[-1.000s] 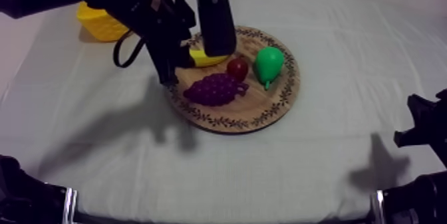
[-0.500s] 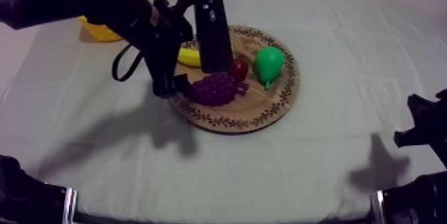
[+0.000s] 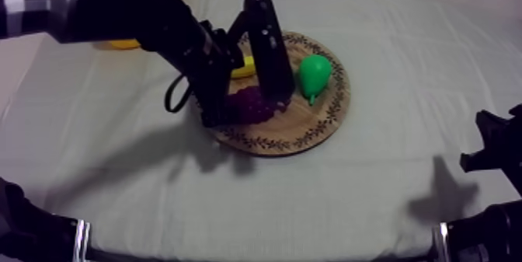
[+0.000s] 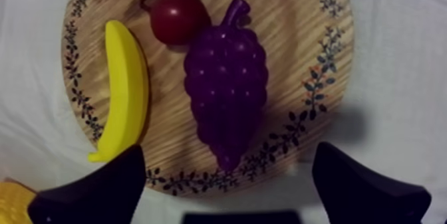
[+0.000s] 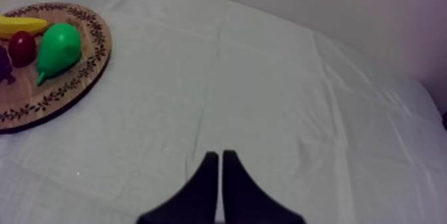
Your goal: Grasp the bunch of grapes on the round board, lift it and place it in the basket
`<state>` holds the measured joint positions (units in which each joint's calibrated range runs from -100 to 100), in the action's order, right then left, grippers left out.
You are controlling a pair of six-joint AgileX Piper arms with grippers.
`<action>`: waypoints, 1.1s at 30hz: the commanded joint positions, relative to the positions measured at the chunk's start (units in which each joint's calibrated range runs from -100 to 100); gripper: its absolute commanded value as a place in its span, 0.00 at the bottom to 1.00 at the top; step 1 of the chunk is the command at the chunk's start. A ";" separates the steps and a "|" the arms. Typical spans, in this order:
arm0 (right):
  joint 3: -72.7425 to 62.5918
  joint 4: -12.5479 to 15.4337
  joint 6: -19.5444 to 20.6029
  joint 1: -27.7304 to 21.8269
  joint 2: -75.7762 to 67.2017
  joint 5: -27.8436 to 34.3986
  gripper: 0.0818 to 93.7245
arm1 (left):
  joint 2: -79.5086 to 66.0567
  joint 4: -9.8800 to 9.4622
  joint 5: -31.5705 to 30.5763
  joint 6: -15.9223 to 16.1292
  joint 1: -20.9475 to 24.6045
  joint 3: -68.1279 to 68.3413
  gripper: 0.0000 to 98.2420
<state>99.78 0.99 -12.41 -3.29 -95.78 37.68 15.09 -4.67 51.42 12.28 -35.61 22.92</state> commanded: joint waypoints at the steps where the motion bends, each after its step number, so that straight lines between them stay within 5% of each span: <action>1: -0.01 0.01 -0.01 0.00 0.02 -0.10 0.00 | 2.79 0.09 -0.32 -0.41 -0.13 -1.22 0.98; 11: -0.01 0.01 -0.02 0.00 0.02 -0.10 0.00 | 12.18 0.63 0.03 -1.15 -0.72 -8.15 0.98; 33: -0.01 0.01 -0.02 0.00 0.02 -0.10 0.00 | 25.82 3.59 13.28 -0.58 1.20 -23.65 0.98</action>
<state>99.78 0.99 -12.41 -3.29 -95.78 37.58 40.46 -1.18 63.93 11.53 -34.54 -0.05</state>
